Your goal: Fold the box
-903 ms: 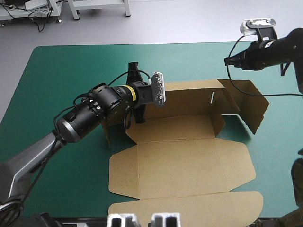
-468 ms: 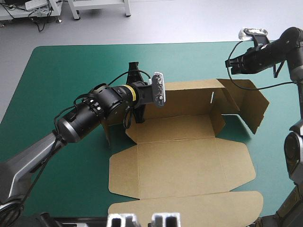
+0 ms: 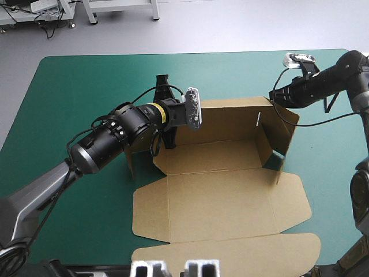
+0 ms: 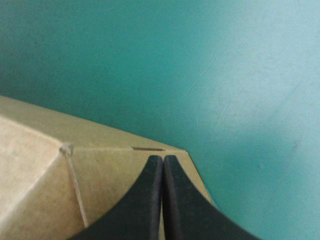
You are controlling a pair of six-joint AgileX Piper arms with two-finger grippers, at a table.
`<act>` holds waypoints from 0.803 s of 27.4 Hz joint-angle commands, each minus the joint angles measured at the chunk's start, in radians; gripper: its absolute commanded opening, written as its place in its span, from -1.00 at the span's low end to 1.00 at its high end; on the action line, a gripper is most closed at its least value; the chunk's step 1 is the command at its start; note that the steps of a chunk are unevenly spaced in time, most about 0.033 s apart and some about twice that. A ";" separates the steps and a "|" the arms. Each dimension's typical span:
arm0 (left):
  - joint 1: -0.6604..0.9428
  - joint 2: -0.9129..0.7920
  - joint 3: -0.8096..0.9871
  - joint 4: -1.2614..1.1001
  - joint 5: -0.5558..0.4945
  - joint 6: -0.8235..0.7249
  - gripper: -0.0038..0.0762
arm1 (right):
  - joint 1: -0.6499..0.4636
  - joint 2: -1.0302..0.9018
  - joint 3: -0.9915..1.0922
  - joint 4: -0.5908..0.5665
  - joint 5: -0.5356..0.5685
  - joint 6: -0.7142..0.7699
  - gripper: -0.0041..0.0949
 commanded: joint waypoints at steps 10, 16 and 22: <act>-0.049 -0.032 0.051 0.176 -0.106 -0.172 -0.93 | -0.005 -0.145 0.131 0.129 -0.017 -0.111 -0.94; -0.058 -0.032 0.152 0.104 -0.144 -0.249 -0.93 | -0.005 -0.209 0.280 0.166 -0.135 -0.181 -0.94; -0.058 -0.032 0.209 -0.025 -0.137 -0.249 -0.93 | -0.005 -0.323 0.504 0.280 -0.319 -0.343 -0.94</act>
